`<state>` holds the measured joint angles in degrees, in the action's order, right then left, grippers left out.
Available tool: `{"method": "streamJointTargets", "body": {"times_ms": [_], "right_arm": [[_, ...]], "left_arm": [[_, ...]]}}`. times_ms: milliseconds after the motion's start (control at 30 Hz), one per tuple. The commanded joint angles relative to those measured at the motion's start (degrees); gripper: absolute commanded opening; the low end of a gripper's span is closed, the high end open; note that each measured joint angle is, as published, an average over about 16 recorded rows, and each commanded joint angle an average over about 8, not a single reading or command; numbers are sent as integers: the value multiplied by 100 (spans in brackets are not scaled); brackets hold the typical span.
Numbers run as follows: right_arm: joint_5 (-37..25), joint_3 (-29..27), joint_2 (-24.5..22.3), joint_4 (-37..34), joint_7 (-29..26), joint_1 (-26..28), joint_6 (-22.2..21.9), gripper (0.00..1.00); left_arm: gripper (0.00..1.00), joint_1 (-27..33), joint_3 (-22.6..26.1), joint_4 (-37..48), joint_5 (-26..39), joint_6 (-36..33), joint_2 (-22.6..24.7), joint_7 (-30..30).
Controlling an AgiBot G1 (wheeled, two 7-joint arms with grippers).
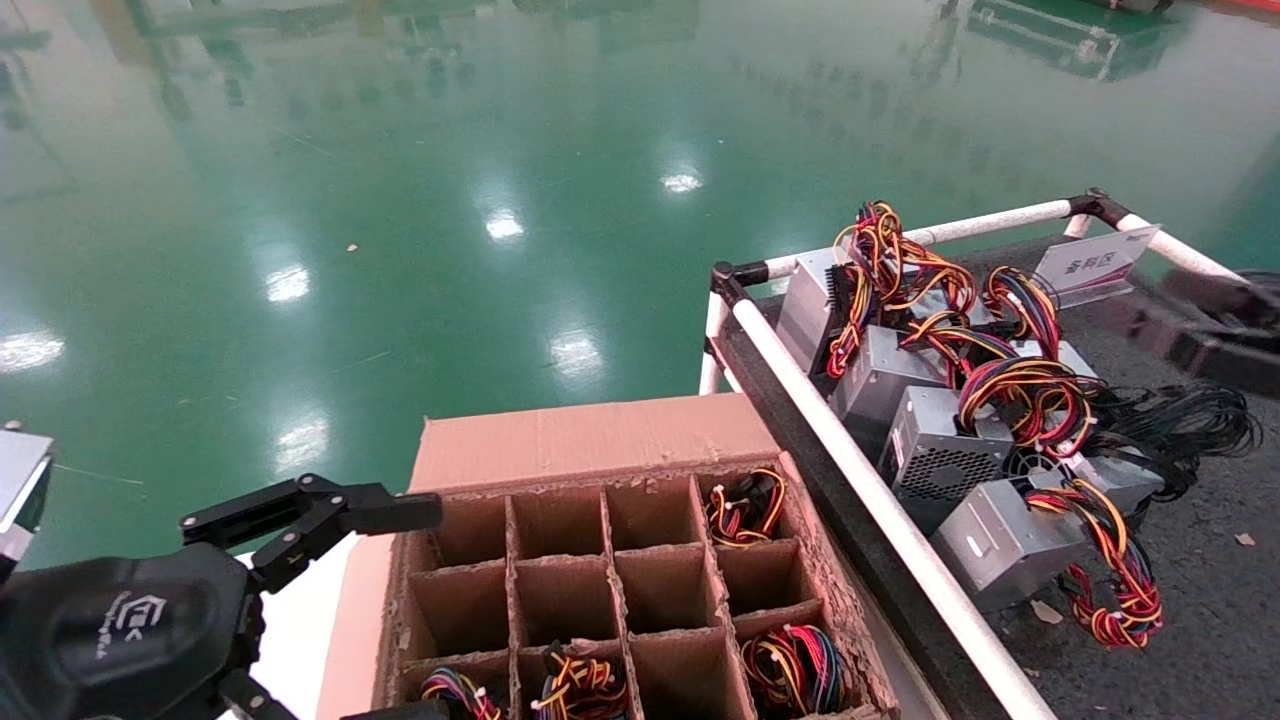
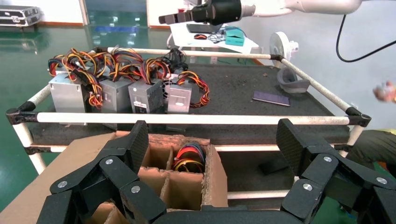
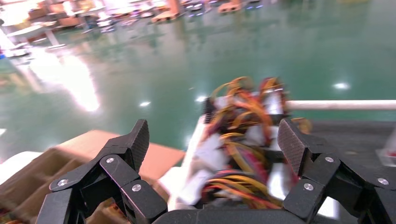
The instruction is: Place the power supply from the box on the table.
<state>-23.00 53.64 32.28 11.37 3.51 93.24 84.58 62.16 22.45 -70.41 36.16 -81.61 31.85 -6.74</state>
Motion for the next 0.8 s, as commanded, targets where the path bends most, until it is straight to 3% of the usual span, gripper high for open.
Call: {"method": "streamJointTargets", "body": {"times_ms": [33, 800], "right_arm": [[-67, -134, 10, 221, -51, -113, 4, 100], [-882, -1760, 128, 2910, -667, -1481, 52, 100]], "left_arm": [[100, 0, 0, 0, 0, 0, 0, 0], [100, 0, 0, 0, 0, 0, 0, 0]]}}
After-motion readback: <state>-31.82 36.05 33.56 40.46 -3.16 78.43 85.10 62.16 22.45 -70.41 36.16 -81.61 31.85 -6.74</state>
